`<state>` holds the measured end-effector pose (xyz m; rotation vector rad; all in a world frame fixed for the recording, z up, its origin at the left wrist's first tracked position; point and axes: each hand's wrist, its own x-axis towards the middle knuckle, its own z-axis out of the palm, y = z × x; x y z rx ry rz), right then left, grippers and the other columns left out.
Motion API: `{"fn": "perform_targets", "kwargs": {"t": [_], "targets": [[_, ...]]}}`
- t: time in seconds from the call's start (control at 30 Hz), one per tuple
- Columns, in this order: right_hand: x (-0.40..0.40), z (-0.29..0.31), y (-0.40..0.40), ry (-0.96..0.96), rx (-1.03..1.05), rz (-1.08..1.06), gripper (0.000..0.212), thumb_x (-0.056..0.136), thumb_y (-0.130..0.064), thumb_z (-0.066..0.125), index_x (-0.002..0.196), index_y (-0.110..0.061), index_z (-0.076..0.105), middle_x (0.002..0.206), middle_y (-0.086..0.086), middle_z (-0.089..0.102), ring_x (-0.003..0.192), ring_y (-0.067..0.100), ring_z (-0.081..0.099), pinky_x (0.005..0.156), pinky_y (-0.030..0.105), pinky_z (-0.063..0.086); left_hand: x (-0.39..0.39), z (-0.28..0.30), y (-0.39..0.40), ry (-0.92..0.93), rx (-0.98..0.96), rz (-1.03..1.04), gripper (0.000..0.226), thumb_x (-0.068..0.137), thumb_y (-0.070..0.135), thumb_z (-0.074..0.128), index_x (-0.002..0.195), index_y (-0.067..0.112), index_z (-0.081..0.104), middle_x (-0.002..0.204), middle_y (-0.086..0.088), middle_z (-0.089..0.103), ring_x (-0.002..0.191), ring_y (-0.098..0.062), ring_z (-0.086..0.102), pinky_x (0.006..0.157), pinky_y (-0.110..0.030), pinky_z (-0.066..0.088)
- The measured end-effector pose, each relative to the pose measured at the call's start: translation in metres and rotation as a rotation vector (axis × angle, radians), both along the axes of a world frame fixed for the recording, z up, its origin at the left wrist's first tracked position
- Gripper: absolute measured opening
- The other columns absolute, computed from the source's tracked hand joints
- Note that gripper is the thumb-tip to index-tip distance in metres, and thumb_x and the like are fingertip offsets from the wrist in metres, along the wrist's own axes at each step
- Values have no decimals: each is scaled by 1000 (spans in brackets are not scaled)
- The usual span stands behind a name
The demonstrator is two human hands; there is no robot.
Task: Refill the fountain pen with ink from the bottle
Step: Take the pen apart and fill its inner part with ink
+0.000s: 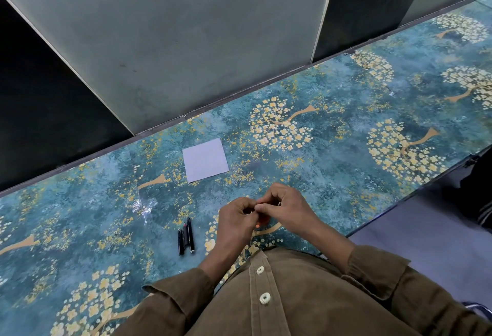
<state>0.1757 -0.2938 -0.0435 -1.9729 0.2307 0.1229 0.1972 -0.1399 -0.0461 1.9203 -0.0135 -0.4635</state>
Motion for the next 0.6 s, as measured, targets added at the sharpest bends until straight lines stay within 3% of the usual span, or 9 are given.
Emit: {"fn": "perform_targets", "kwargs": {"t": [0.17, 0.43, 0.6], "targets": [[2, -1, 3, -2, -48, -20, 16, 78, -24, 83, 76, -14, 70, 77, -9, 61, 65, -3, 57, 60, 15, 46, 0, 0, 1, 11, -13, -9, 20, 77, -4, 65, 76, 11, 77, 70, -7, 76, 68, -23, 75, 65, -43, 63], [-2, 2, -3, 26, -43, 43, 9, 83, -23, 77, 92, -25, 76, 90, -10, 64, 76, 1, 62, 72, 15, 49, 0, 3, 0, -8, 26, 2, 12, 79, 0, 72, 77, 10, 78, 73, -3, 77, 65, -12, 74, 58, -22, 59], [-2, 3, -3, 10, -84, 43, 6, 84, -24, 77, 85, -18, 75, 85, -12, 61, 74, 1, 60, 69, 16, 48, 0, 5, 1, 0, 3, -8, 13, 78, 1, 71, 79, 11, 79, 73, -5, 77, 67, -17, 75, 62, -32, 63]]}}
